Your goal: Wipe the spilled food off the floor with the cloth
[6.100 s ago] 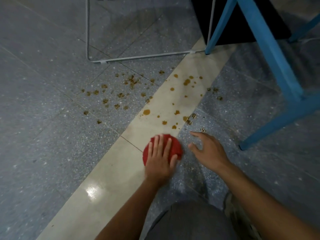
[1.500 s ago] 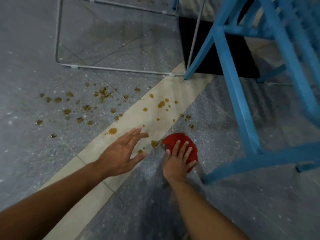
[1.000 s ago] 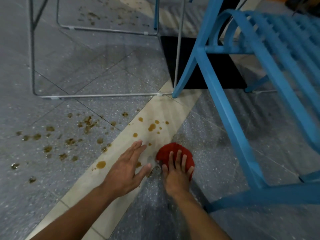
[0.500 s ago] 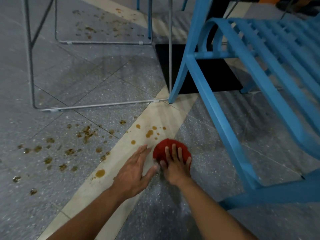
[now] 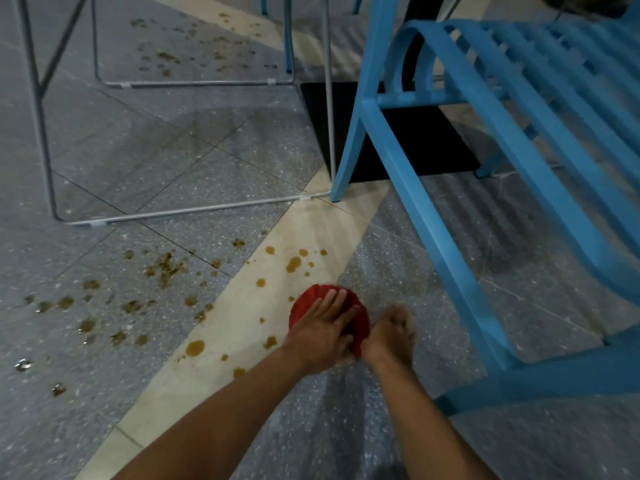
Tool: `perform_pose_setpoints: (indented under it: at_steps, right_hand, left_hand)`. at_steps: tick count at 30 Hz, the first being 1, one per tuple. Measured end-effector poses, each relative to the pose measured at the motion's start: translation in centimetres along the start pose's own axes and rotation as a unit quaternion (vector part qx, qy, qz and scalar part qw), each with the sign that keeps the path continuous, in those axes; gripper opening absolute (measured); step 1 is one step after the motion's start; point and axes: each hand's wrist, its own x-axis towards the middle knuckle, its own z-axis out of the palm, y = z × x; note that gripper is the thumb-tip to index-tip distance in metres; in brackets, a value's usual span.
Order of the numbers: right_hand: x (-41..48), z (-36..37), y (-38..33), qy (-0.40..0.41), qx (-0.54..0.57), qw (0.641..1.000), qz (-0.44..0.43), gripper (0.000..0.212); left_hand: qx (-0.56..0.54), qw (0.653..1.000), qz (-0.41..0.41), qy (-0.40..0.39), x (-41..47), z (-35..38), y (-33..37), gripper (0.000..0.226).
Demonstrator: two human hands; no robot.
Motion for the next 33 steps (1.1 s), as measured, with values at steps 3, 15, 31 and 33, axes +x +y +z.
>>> perform_pose_setpoints:
  at_steps: [3,15,31,33]
  right_hand:
    - [0.8,0.0,-0.6,-0.056,-0.063,0.996,-0.008,0.073]
    - [3.2,-0.2,-5.4,-0.115,-0.204,0.960,-0.155,0.141]
    - [4.2,0.2,-4.4,-0.089,-0.198,0.959,-0.183,0.143]
    - [4.1,0.3,-4.6,-0.089,-0.206,0.957,-0.185,0.143]
  left_hand:
    - [0.123,0.990,0.060,-0.032,2.0,1.3,-0.3,0.070]
    - [0.057,0.993,-0.076,0.075,7.2,0.0,-6.8,0.068]
    - [0.090,0.992,0.026,0.081,5.1,0.3,-10.0,0.060]
    - [0.090,0.990,-0.026,0.103,5.4,-1.1,-12.2,0.061]
